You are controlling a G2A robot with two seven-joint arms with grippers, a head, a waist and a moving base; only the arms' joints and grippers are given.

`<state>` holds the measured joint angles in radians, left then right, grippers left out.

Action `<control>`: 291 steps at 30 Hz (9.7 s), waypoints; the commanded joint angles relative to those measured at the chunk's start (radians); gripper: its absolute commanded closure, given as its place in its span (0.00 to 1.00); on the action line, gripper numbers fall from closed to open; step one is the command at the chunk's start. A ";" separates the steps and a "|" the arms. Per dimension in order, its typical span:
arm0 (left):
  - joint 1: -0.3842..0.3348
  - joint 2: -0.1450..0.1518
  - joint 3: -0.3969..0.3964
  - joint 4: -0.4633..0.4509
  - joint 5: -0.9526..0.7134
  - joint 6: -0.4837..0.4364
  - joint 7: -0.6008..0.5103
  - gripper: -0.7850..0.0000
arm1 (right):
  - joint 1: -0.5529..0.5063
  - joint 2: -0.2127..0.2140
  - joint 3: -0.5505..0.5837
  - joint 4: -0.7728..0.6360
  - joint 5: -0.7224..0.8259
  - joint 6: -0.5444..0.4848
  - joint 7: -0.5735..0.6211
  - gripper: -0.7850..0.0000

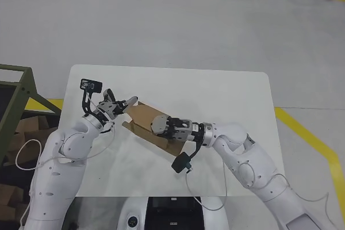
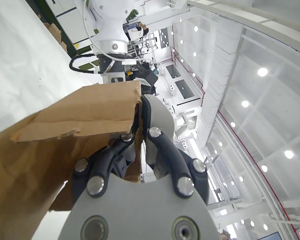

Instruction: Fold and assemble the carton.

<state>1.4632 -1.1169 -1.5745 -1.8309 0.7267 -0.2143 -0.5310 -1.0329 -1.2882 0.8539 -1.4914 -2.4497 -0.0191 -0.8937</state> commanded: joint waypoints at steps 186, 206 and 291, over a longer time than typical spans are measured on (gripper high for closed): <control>0.141 0.078 -0.028 -0.108 -0.200 -0.230 -0.028 0.00 | 0.061 -0.024 -0.072 0.066 0.099 0.013 0.014 1.00; 0.251 0.090 -0.277 -0.092 -0.295 -0.236 0.062 0.00 | 0.059 -0.011 -0.027 0.043 0.079 -0.052 0.082 1.00; 0.373 0.082 -0.356 -0.133 -0.316 -0.283 0.162 0.00 | 0.564 0.026 -0.437 0.098 1.057 -0.946 1.517 1.00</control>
<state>1.8362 -1.0348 -1.9305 -1.9635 0.4103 -0.4977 -0.3688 -0.4695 -1.2593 0.4184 -1.4112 -1.3989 -0.9597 0.6399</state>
